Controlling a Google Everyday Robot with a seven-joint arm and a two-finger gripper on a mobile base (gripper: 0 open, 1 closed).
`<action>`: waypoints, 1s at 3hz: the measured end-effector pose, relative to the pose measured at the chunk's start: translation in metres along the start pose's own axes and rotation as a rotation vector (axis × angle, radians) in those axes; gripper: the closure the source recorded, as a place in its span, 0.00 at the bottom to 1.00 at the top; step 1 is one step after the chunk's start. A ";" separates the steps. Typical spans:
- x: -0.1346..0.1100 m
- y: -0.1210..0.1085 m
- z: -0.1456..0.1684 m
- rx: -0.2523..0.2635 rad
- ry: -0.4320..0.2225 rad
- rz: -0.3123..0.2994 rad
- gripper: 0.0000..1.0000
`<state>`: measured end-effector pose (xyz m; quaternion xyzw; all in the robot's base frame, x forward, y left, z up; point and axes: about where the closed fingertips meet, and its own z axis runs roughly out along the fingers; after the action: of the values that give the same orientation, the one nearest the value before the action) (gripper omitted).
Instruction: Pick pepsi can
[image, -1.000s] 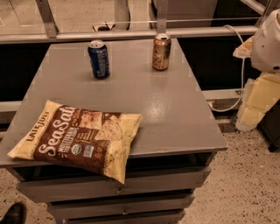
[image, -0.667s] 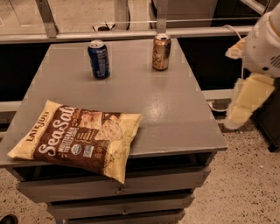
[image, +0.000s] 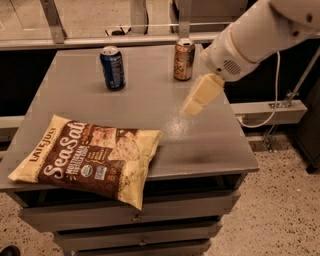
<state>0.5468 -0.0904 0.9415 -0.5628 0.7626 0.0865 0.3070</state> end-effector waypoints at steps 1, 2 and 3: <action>-0.037 -0.013 0.031 0.004 -0.091 0.023 0.00; -0.039 -0.013 0.033 0.002 -0.100 0.022 0.00; -0.060 -0.004 0.060 -0.037 -0.193 0.025 0.00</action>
Offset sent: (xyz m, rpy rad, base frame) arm 0.0247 0.0340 -0.0010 0.0754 -0.0165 0.0005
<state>0.5835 -0.0143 0.9283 -0.5476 0.7348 0.1581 0.3676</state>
